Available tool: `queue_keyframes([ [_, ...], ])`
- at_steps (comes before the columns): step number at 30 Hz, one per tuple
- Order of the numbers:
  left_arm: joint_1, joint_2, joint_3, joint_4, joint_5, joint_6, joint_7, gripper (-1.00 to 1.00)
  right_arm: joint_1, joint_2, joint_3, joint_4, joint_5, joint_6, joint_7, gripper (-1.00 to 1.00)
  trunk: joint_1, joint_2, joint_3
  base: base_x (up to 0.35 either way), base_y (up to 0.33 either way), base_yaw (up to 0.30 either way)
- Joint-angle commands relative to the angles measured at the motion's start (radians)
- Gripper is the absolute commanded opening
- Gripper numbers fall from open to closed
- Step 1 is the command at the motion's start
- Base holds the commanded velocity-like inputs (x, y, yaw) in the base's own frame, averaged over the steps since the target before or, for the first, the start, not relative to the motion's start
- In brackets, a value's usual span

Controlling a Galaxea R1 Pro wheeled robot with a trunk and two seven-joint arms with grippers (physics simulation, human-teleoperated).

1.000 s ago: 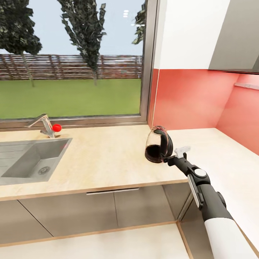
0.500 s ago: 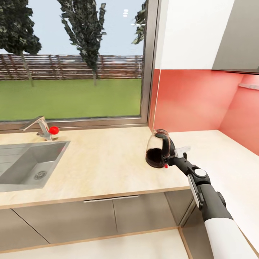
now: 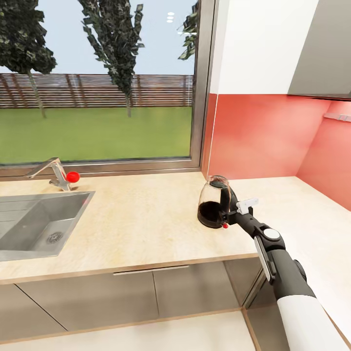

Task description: Set up a coffee station on the kitchen countertop: keep the coffee maker on the countertop, move the bottle of coffee from the kitchen shelf to the counter next to the coffee maker, place a paper coffee filter on top of the coffee maker, put the saucer next to the coffee maker with the coffee cup on the saucer, and place the electric kettle next to the coffee maker.

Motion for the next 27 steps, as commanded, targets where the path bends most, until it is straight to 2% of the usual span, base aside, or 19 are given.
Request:
queue_keyframes([
  [1,-0.001,0.0,0.001,0.0,0.005,-0.003,0.001,1.0,-0.001,0.0,-0.002,-0.002,0.009,0.004,0.007,1.0,0.0,-0.001,-0.002,0.0,0.0,0.0],
  [10,-0.001,0.0,0.001,-0.001,0.005,-0.002,0.001,1.0,-0.001,0.0,-0.002,-0.001,0.009,0.004,0.006,1.0,0.0,-0.001,-0.002,0.0,0.0,0.0],
  [11,-0.001,0.0,0.001,-0.001,0.005,-0.002,0.001,1.0,-0.001,0.0,-0.002,-0.001,0.009,0.004,0.006,-1.0,0.0,-0.001,-0.002,0.0,0.0,0.0],
  [27,-0.001,0.0,0.001,0.0,0.006,-0.002,0.001,1.0,-0.001,0.0,-0.001,-0.002,0.007,0.004,0.007,-1.0,0.0,-0.001,-0.002,0.0,0.0,0.0],
])
